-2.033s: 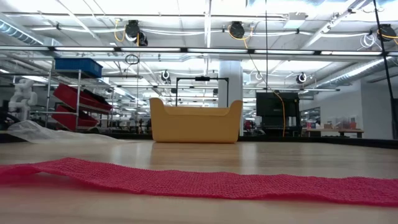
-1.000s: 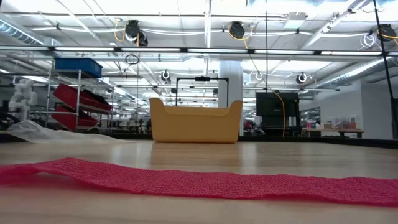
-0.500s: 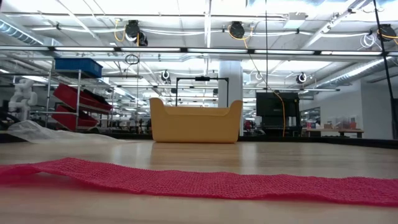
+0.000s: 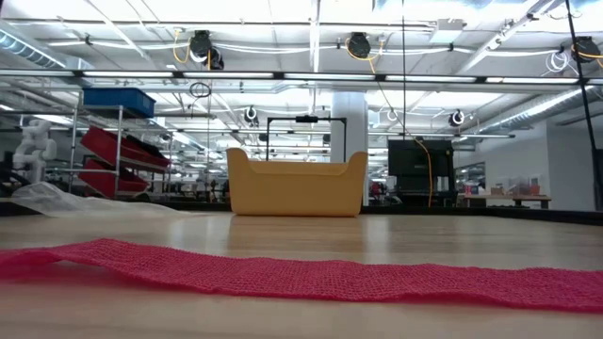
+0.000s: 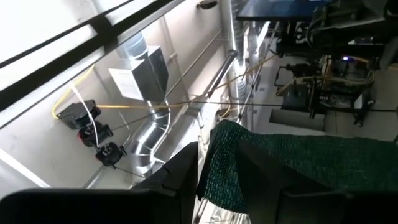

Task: Roll bandage
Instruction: Roll the green bandage

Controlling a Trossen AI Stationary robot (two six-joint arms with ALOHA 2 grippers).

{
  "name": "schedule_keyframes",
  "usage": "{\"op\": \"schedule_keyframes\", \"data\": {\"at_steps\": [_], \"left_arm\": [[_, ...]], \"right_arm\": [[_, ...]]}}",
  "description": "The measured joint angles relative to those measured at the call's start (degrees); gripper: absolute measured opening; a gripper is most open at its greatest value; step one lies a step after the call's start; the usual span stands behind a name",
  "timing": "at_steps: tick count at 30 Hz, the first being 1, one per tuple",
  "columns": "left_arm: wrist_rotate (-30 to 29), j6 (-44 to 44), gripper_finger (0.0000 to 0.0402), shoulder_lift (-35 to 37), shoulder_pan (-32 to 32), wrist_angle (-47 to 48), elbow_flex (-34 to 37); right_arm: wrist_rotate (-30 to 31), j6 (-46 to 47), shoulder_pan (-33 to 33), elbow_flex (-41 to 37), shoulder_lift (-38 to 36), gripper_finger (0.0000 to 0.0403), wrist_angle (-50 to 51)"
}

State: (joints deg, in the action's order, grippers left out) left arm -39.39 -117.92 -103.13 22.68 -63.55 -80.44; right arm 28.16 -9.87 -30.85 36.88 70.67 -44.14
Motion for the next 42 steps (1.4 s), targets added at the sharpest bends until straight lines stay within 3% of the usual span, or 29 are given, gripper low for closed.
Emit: {"op": "schedule_keyframes", "data": {"at_steps": [6,14,18,23,27,32,38,42], "left_arm": [[-2.25,3.31,0.0121,0.01,1.09,0.95,0.0],[-3.68,4.98,0.0199,0.15,1.46,1.87,0.02],[-4.04,5.15,0.0214,0.24,1.98,-1.7,0.02],[-8.19,9.17,0.0215,0.24,5.4,-1.75,-0.26],[-14.95,14.21,0.0215,0.24,9.67,-2.1,-0.9],[-22.64,23.82,0.0215,0.24,15.25,-2.06,-1.51],[-24.82,41.51,0.0215,0.24,20.22,0.97,-1.51],[-23.56,57.52,0.0215,0.24,21.88,10.92,-1.51]], "right_arm": [[0.02,0.27,0.0,0.0,-0.01,0.0034,0.0],[0.07,0.44,0.0,0.0,-0.01,0.0034,-0.2],[0.11,0.44,0.0,0.0,-0.02,0.0034,-0.26],[0.11,0.44,0.0,0.0,-0.02,0.0034,-0.26],[0.1,0.44,0.0,0.0,-0.02,0.0034,-0.26],[0.09,0.66,-0.12,0.0,-0.46,0.0034,-0.5],[0.07,-0.99,-1.05,0.02,-3.63,0.0034,-0.64],[0.09,-3.18,-2.15,0.02,-6.34,0.0034,-0.63]]}}
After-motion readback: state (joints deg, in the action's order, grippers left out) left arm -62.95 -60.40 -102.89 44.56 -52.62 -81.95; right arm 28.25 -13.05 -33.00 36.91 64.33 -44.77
